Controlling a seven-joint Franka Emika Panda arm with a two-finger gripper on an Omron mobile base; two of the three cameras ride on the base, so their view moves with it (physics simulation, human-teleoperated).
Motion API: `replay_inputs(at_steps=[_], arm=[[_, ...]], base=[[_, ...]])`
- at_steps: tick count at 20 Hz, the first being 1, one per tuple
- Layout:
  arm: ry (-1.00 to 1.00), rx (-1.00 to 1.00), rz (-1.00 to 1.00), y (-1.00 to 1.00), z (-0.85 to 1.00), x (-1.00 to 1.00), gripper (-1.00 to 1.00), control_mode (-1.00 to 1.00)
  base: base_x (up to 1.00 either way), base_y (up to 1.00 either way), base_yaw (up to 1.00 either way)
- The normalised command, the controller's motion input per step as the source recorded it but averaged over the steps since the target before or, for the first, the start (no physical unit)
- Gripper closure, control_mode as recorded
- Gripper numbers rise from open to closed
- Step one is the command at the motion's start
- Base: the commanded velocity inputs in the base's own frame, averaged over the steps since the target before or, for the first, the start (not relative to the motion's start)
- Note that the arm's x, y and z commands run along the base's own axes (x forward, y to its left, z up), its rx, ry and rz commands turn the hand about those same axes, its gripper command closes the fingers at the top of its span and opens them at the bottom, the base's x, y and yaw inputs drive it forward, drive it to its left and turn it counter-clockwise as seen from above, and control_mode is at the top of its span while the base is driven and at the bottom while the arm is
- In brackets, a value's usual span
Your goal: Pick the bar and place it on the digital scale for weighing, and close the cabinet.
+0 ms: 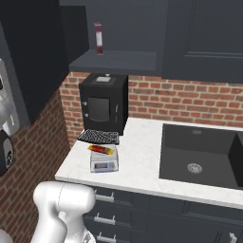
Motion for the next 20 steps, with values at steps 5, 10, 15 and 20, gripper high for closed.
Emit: replay_inputs(at_steps=[5,10,15,20], arm=[[0.00,0.00,-0.23,-0.66,0.00,0.70,-1.00,-1.00],[0.00,0.00,-0.20,-0.70,0.00,0.72,-1.00,-1.00],[0.00,0.00,-0.16,-0.68,0.00,0.71,-1.00,-1.00],[0.01,0.01,-0.06,-0.61,0.00,0.64,-1.00,-1.00]], base=[[0.00,0.00,0.00],[0.00,0.00,0.00],[0.00,0.00,0.00],[0.00,0.00,0.00]])
